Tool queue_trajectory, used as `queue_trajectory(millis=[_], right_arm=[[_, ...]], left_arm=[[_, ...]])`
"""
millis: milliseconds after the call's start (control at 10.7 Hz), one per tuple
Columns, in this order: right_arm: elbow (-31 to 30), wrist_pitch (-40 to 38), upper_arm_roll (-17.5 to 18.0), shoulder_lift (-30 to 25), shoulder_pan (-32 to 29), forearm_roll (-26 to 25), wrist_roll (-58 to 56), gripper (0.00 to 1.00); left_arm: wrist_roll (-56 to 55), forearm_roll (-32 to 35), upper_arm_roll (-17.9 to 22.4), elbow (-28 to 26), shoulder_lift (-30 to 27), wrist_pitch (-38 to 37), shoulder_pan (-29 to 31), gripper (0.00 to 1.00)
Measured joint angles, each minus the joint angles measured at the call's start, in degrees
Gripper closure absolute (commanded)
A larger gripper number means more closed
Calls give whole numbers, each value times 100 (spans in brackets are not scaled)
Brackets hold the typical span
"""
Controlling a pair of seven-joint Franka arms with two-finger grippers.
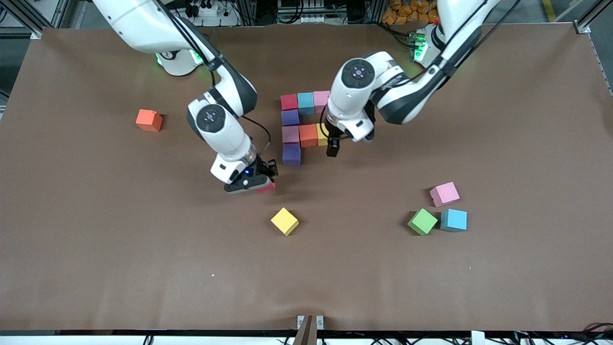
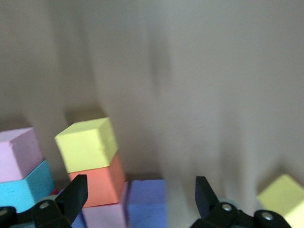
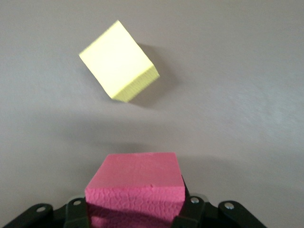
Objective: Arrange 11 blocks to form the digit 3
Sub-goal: 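Set yellow below orange with the left gripper while the right gripper lifts red, then release the red cube below purple while the left gripper reaches green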
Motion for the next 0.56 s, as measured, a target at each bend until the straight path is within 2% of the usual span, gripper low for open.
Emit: queue_trajectory(millis=[374, 560], right_arm=[[1145, -946, -961, 527, 1128, 4, 657, 78], [1268, -1030, -1130, 648, 1410, 4, 839, 78]], left_arm=[[2140, 0, 7, 771, 11, -710, 799, 0], [3368, 0, 39, 995, 47, -959, 1121, 0]])
